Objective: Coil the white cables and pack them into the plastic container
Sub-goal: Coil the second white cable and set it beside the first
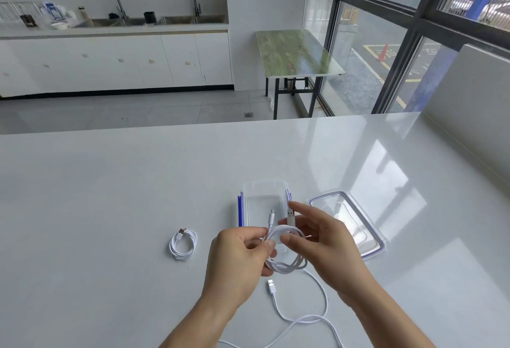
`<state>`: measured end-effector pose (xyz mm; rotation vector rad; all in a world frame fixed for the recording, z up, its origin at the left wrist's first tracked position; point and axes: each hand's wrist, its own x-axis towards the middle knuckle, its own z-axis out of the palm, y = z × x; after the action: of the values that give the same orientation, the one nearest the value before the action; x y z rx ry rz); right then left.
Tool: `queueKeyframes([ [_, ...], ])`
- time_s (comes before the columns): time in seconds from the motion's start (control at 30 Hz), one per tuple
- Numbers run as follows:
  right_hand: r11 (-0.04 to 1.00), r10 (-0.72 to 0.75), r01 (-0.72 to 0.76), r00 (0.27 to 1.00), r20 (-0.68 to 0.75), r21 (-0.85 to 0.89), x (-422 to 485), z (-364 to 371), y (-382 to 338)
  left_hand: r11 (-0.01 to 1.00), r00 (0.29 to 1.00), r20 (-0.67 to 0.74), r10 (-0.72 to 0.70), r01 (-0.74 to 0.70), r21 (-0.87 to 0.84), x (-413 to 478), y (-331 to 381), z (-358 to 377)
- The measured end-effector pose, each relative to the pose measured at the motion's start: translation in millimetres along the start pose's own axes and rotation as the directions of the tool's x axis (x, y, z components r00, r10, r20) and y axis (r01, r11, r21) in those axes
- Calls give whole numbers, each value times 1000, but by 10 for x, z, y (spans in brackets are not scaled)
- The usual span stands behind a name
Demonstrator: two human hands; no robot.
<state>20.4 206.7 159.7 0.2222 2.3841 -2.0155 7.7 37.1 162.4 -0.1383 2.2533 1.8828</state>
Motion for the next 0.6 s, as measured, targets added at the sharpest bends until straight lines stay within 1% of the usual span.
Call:
queueKeyframes([
  [0.07,991,39,-46,998,58,126,9,22,3,999,999,42,-7,8,-35,-7,6,8],
  [0.17,943,81,-118,988,129,311,18,36,23,994,996,81,-41,49,-100,-11,1,-6],
  [0.23,908,102,-153,984,148,391,21,35,52,986,993,93,-69,82,-143,-5,-16,-27],
  [0.33,880,162,-197,980,115,432,20,45,91,958,988,112,-106,131,-257,0,-29,-57],
  [0.43,892,189,-198,980,63,407,11,26,108,932,986,111,-125,155,-327,16,-65,-92],
  [0.5,904,184,-200,980,80,378,-2,7,124,917,984,116,-136,170,-361,27,-93,-124],
  [0.6,892,194,-243,967,163,380,-30,-3,164,891,979,136,-152,195,-410,53,-128,-169],
])
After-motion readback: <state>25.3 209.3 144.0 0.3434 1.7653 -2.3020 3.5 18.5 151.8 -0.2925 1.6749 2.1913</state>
